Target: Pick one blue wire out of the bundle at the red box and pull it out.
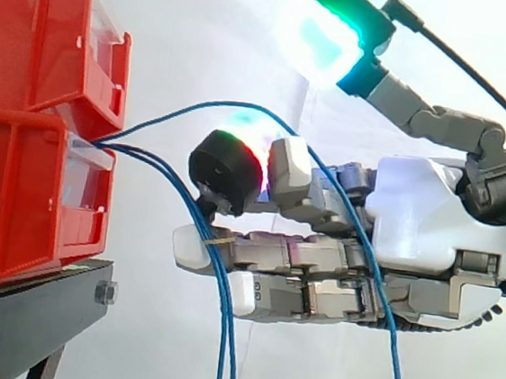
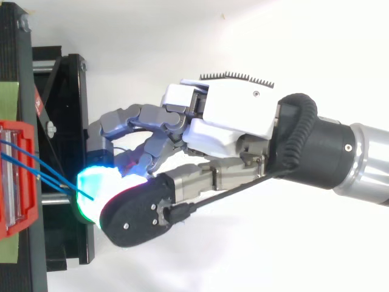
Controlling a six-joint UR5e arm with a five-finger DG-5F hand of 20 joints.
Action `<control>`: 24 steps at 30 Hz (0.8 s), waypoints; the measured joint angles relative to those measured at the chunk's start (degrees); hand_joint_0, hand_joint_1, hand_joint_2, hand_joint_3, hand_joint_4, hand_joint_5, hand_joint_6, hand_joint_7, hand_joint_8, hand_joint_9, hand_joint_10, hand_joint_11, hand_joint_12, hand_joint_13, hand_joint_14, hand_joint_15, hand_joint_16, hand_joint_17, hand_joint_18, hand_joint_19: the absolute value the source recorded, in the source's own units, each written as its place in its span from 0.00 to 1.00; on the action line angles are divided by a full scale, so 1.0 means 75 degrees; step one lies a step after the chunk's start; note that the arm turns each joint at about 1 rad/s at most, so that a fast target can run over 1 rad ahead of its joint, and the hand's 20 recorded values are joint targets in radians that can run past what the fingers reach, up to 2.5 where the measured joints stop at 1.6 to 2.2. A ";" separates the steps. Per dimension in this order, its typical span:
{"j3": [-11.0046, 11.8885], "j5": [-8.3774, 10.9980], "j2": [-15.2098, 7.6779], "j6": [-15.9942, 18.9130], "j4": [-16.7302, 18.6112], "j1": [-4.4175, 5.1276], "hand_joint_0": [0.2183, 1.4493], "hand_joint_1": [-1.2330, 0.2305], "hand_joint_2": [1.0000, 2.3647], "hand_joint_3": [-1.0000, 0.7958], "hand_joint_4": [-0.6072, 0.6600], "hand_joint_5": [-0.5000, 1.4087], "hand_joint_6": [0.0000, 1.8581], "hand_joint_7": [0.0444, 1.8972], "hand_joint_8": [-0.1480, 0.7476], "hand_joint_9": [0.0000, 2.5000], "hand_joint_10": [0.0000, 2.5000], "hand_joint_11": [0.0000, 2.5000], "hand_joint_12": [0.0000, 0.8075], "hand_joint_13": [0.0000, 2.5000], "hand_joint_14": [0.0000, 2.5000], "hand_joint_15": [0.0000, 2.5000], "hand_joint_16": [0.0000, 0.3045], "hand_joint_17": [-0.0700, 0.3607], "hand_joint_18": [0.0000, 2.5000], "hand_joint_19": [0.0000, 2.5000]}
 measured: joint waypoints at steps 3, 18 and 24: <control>-0.0007 0.0000 0.0001 0.0000 0.0004 0.0000 0.25 0.32 0.00 0.31 0.61 0.22 0.40 0.64 0.45 0.45 0.01 0.25 0.39 0.24 0.01 0.15 0.18 0.44 0.19 0.21; -0.0003 0.0000 0.0001 0.0000 0.0011 0.0000 0.28 0.32 0.01 0.42 0.60 0.22 0.42 0.64 0.44 0.45 0.01 0.25 0.38 0.23 0.01 0.14 0.17 0.43 0.18 0.20; -0.0003 0.0000 0.0001 0.0000 0.0012 0.0000 0.28 0.30 0.01 0.45 0.59 0.22 0.42 0.66 0.45 0.45 0.01 0.26 0.38 0.22 0.01 0.13 0.16 0.42 0.18 0.20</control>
